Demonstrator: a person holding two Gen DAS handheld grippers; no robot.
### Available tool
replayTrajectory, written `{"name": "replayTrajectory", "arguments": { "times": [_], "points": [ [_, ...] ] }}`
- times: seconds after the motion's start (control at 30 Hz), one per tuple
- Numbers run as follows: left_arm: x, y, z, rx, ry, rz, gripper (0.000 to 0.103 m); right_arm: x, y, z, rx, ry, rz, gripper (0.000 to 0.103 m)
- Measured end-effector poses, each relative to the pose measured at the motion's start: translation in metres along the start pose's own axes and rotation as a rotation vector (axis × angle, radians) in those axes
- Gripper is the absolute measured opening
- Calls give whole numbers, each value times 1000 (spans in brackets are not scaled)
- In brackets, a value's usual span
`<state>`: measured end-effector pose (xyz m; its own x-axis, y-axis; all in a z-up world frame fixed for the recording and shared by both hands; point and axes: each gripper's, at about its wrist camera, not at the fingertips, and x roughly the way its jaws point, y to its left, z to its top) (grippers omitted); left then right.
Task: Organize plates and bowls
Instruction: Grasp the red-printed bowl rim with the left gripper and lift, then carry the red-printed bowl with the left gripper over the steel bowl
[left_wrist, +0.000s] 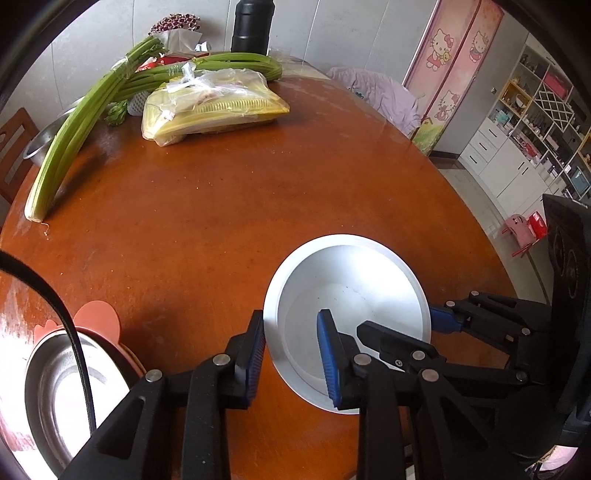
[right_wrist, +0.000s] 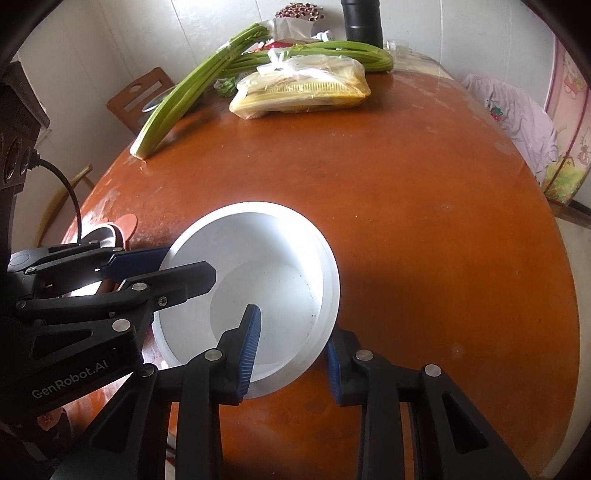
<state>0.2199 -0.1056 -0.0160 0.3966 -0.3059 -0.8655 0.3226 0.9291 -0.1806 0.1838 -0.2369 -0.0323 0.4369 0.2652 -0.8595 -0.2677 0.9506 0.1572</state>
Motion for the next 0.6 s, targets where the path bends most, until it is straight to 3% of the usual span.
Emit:
{"name": "replayTrajectory", "arguments": {
  "times": [0.6],
  "points": [
    [-53, -12, -16, 20, -93, 0, 29, -49, 18, -15, -21, -90, -3, 34]
  ]
}}
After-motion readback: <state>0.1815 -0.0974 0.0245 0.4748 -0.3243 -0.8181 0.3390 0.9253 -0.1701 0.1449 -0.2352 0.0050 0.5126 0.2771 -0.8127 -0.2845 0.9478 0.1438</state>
